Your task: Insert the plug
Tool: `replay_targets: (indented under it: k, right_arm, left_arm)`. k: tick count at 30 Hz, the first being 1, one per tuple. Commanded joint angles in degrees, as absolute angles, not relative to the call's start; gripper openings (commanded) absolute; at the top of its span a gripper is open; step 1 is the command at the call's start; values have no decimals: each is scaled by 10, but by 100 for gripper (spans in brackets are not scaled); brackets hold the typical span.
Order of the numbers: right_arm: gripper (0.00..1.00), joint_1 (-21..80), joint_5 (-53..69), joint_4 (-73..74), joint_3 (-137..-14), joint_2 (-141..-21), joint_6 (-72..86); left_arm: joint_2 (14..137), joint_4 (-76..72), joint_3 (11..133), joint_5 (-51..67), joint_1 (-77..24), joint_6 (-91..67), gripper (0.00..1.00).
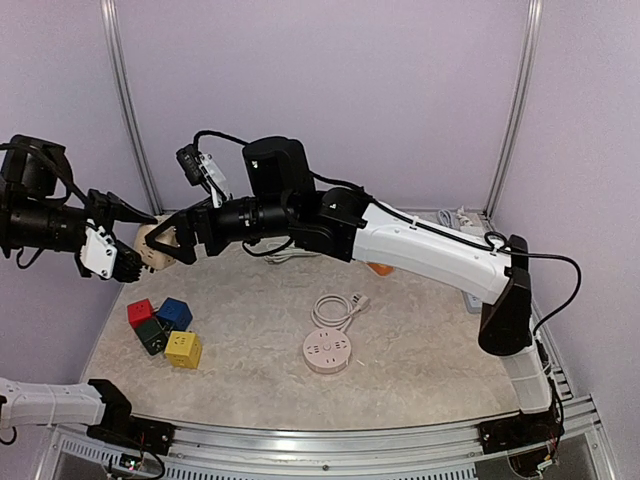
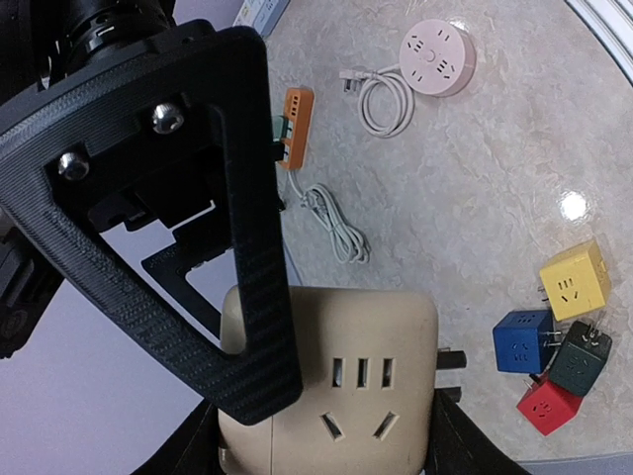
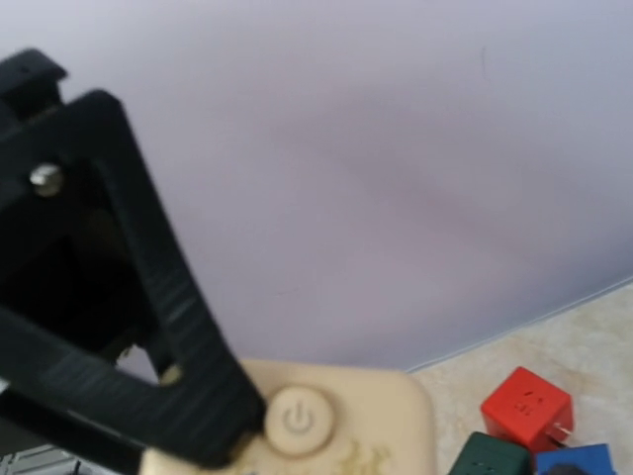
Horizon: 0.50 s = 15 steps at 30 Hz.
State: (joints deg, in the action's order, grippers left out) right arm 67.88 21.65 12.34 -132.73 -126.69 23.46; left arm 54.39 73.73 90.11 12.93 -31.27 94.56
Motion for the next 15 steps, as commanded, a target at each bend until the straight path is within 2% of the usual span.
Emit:
replay_targets:
  k: [1,5,8,11,15]
  right_arm:
    - [96,684,266,108,-1357,-1300,262]
    - [82,684,298,99,-1358,-1304,268]
    - [66,684,309,98,-1357,-1303,267]
    - [46,684,324,89,-1356,-1303,269]
    - [30,683,348,90,-1356,-1302,265]
  left_arm:
    - [544,715,894,126,-318,951,0]
    - [544,714,892,126,-319,953,0]
    - [540,714,886,121,-319,958,0]
    - [538,714,881,121,-319,959,0]
    - [537,713,879,121,-320,960,0]
